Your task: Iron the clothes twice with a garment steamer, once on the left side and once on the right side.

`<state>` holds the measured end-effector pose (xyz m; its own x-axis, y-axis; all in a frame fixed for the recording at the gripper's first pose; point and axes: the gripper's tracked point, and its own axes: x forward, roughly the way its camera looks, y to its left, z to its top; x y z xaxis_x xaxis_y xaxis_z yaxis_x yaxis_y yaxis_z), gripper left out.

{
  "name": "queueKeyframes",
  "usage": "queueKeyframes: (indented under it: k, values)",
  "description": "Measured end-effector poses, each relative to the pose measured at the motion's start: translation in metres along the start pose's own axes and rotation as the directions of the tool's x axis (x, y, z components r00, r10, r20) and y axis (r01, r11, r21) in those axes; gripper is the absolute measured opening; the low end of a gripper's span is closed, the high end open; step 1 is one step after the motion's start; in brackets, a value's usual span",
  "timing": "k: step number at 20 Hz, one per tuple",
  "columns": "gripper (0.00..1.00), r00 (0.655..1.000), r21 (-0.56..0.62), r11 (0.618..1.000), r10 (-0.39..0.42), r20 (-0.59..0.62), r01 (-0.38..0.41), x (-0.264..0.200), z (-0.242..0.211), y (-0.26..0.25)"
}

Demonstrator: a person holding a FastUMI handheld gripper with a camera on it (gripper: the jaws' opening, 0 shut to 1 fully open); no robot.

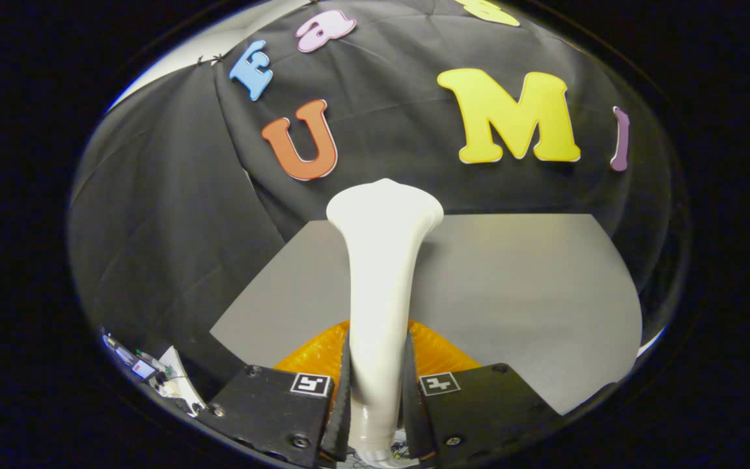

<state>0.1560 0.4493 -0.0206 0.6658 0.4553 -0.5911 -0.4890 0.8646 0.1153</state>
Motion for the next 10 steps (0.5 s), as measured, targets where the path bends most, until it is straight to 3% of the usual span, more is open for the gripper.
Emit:
queueKeyframes:
  k: [5, 10]
  values:
    - [0.37, 0.994, 0.041, 0.999, 0.024, 0.104, -0.029, -0.061, -0.008, -0.031]
    - [0.36, 0.98, 0.058, 0.998, -0.013, 0.197, 0.002, -0.135, -0.027, -0.066]
